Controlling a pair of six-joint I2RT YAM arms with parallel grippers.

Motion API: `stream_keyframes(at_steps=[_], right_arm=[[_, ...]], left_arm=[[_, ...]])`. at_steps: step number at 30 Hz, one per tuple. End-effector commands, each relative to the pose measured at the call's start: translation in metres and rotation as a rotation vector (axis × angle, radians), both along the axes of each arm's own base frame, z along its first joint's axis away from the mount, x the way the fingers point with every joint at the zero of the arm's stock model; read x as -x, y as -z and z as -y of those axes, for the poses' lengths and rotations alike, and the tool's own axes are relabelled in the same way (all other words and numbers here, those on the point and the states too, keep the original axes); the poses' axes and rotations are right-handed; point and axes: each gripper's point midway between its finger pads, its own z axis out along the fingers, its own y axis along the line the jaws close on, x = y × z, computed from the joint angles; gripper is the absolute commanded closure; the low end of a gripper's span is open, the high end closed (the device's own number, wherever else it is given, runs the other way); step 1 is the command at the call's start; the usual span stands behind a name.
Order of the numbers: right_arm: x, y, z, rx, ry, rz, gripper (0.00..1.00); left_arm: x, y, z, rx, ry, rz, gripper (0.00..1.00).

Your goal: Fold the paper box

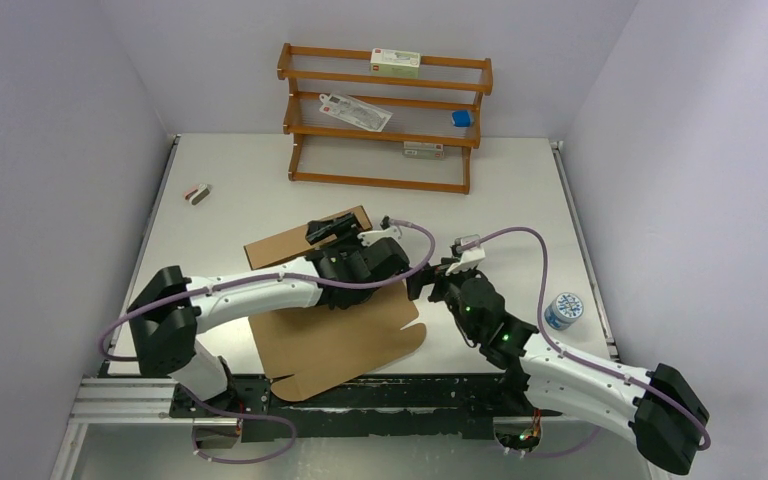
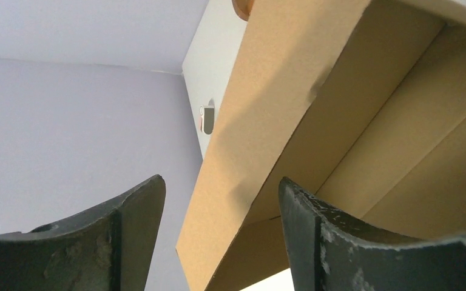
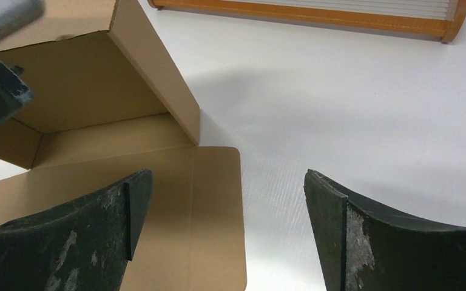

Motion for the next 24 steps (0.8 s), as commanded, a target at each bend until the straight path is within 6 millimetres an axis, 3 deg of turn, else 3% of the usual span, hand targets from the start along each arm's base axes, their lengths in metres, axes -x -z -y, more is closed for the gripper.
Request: stream_keyframes(at_steps=[1,4,8,14,19,24], right_arm=[[-0.002,0.001,0.006,-0.007,0.026,0.005,0.01],[-0.001,0.001,0.007,-0.012,0.029,0.009,0.01],[-0.001,-0.002,0.008,-0.019,0.026,0.018,0.02],[0.0,-0.005,0.011,-0.021,0.033,0.024,0.02],[0.001,-0.011,0.014,-0.031,0.037,0.042,0.02],[0.004,-0.02,0.016,-0.034,0.027,0.056,0.02]], left_arm=[[-0.007,0.001,0.009,-0.033,-0.009,0.016,0.28],[-0.011,0.006,0.007,-0.067,-0.035,0.017,0.32],[-0.013,0.001,0.007,-0.098,-0.059,0.047,0.49],[-0.016,-0.009,0.009,-0.102,-0.078,0.081,0.67],[-0.021,-0.018,0.009,-0.039,-0.085,0.076,0.73],[-0.036,-0.023,-0.005,0.071,-0.125,0.028,0.83]])
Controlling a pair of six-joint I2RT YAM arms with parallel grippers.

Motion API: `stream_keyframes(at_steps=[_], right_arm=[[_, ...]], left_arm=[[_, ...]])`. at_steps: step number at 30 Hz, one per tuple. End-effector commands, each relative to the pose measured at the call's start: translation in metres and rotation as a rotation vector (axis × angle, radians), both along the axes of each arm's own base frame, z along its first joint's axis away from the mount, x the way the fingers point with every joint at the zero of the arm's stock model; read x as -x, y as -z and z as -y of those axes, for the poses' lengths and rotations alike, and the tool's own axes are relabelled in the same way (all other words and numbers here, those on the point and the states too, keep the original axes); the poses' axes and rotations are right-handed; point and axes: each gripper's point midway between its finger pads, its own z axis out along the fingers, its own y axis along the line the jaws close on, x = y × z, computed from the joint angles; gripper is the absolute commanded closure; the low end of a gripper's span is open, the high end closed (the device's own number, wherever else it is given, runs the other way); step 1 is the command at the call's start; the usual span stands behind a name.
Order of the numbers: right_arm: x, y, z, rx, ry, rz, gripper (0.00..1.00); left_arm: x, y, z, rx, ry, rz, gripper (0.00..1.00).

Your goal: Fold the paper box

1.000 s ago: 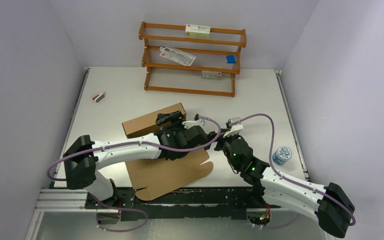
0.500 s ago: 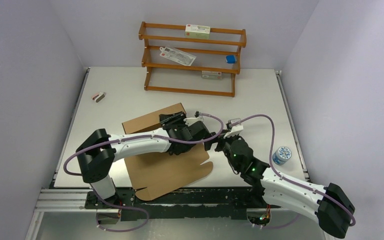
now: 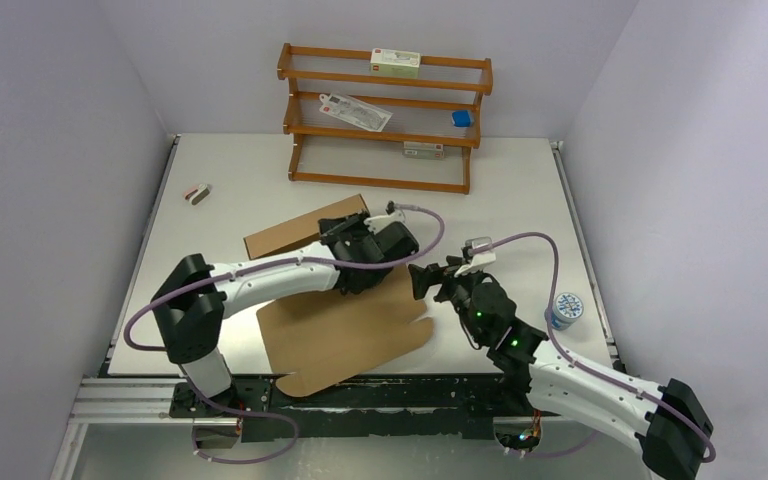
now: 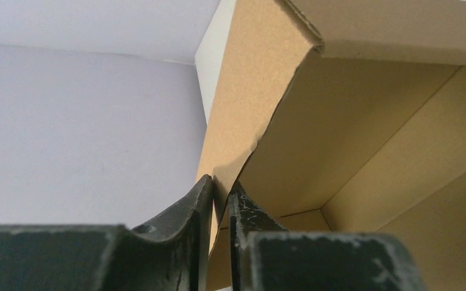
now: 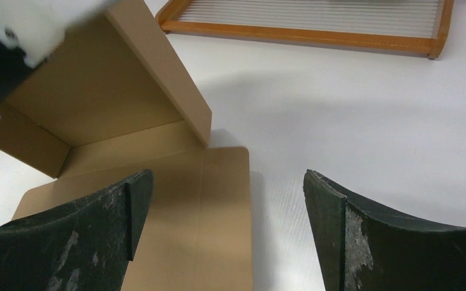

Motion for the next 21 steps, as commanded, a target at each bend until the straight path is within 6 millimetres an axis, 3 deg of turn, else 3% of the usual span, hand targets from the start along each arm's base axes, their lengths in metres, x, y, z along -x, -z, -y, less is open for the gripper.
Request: stream_keyframes(at_steps=[1,8,12,21], right_arm=[[0.002,-0.008,0.006,0.007,0.006,0.015,0.02],[0.01,-0.034,-0.003,-0.001,-0.073,0.037,0.03],[0.015,-0.051,-0.003,-0.009,-0.098,0.05,0.03],[0.031,-0.106,0.007,-0.049,-0.135,0.091,0.02]], left_arm=[[-0.015,-0.023,-0.014,0.143,-0.047,-0.004,0.84],[-0.031,-0.019,-0.022,0.292,-0.069,-0.099,0.94],[-0.047,-0.011,-0.033,0.435,-0.105,-0.189,0.95],[-0.081,0.015,-0.08,0.843,-0.249,-0.421,0.95]])
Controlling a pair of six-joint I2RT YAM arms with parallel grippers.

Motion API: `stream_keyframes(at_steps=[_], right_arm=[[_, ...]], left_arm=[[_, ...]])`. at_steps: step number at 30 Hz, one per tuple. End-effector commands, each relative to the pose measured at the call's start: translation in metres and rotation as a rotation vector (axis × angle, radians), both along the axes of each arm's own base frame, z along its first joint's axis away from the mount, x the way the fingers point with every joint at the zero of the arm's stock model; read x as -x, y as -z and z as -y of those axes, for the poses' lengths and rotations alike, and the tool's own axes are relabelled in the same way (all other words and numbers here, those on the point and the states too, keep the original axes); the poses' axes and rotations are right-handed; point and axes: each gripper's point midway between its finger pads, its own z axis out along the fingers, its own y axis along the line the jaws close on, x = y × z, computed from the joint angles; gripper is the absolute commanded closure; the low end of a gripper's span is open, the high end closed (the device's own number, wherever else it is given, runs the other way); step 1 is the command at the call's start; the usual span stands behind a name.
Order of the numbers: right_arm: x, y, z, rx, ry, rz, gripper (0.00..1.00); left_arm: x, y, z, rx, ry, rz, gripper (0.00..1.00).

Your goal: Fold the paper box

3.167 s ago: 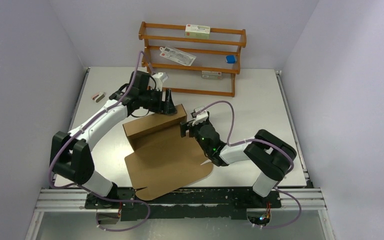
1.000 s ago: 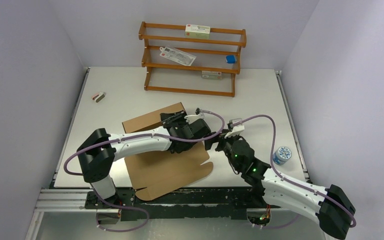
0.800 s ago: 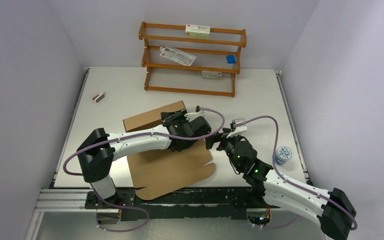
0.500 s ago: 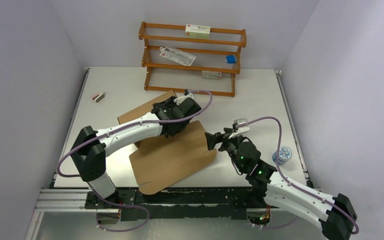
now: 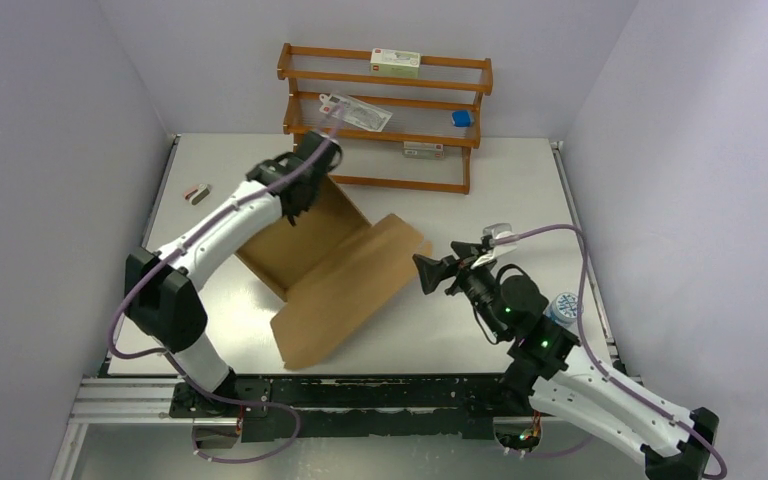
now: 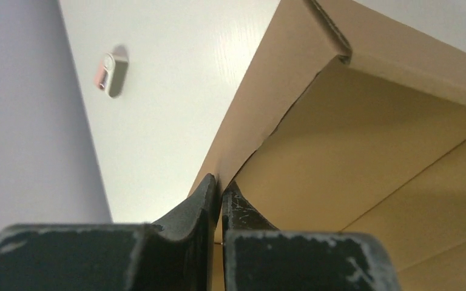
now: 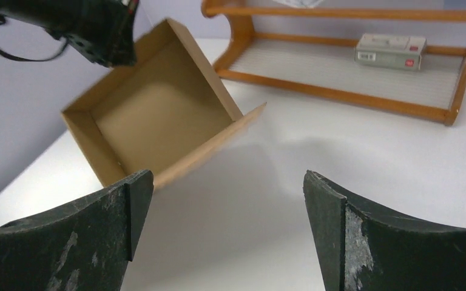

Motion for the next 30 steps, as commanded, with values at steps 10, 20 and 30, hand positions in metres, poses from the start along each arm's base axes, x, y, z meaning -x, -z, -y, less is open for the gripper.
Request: stream_keyframes(at_steps=[10,20,30], right_arm=[[0.021,-0.044,0.018,-0.02,-0.035,0.066,0.01],[0.023,-0.026,0.005,0.007,-0.093,0.033,0.01],[0.024,-0.008,-0.007,0.067,-0.143,-0.017,0.01]], left_arm=[[0.017,0.062,-0.01,0.534,-0.092,-0.343,0.94],[0.079,0.119,0.008,0.794,-0.277,-0.439,0.94],[0.093,0.111,0.007,0.951,-0.52,-0.372,0.9]])
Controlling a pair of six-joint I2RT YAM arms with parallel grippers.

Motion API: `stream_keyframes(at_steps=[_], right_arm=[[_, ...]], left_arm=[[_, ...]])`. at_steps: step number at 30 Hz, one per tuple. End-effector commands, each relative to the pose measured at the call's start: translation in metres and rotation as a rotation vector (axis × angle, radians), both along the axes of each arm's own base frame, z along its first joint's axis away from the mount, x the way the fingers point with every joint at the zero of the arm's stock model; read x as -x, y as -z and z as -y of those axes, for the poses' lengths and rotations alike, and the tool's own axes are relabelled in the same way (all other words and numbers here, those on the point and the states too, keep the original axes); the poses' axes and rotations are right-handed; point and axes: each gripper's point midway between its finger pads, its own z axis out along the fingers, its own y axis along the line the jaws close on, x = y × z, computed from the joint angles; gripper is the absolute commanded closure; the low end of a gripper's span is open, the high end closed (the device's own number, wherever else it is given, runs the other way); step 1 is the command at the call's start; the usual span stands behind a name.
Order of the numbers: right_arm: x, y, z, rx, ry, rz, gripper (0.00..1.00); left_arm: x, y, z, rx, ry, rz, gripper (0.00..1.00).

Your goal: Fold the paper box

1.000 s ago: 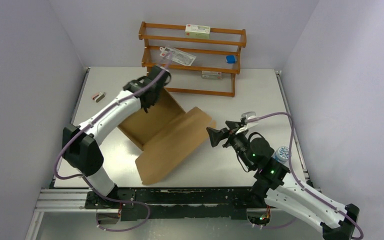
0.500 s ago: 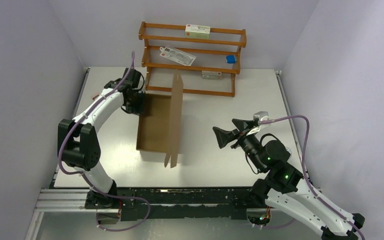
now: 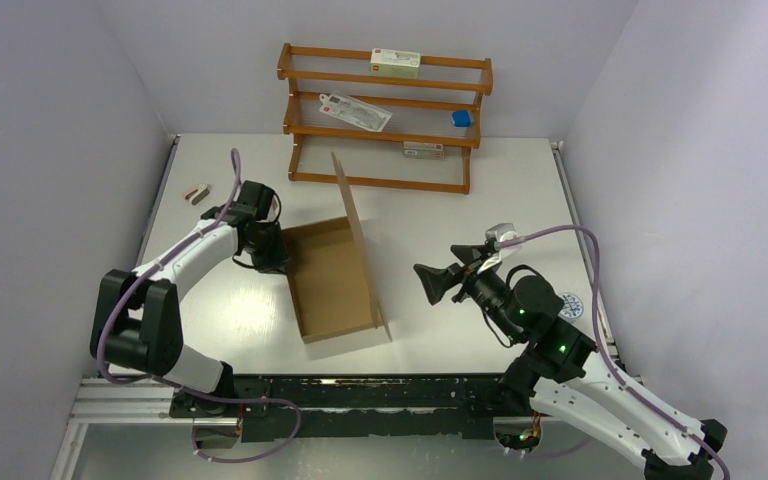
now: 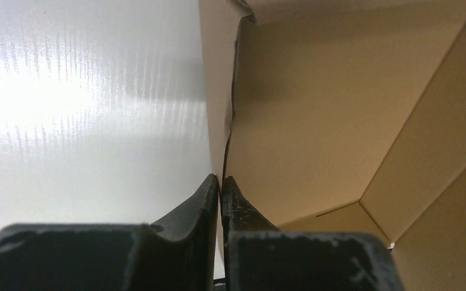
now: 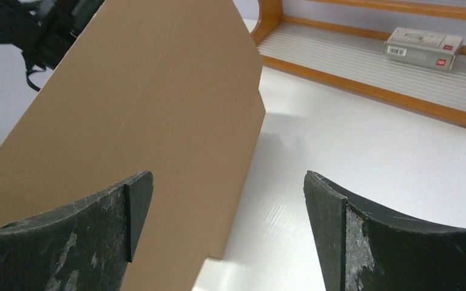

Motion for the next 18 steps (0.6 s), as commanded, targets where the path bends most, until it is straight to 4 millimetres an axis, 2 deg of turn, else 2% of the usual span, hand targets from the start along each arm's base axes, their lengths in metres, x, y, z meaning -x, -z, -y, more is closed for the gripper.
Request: stream_keyframes(at_steps=[1,4,11,15,18], right_arm=[[0.002,0.005,-0.004,0.032,-0.026,-0.016,0.01],[0.002,0.004,-0.007,0.044,-0.038,-0.02,0.01],[0.001,-0.009,-0.005,0.077,-0.039,-0.007,0.01],[0.002,-0.017,-0.004,0.091,-0.041,0.002,0.0],[0.01,-0.026,-0.01,0.133,-0.111,0.022,0.0]], left_arm=[[-0.02,-0.027,0.013,0.13,-0.174,0.078,0.9],[-0.02,-0.03,0.015,0.178,-0.253,0.102,0.86],[-0.003,-0.016,0.022,0.274,-0.317,0.083,0.78],[-0.006,-0.032,0.007,0.22,-0.285,0.16,0.59],[-0.012,-0.048,-0.003,0.165,-0.215,0.218,0.46]])
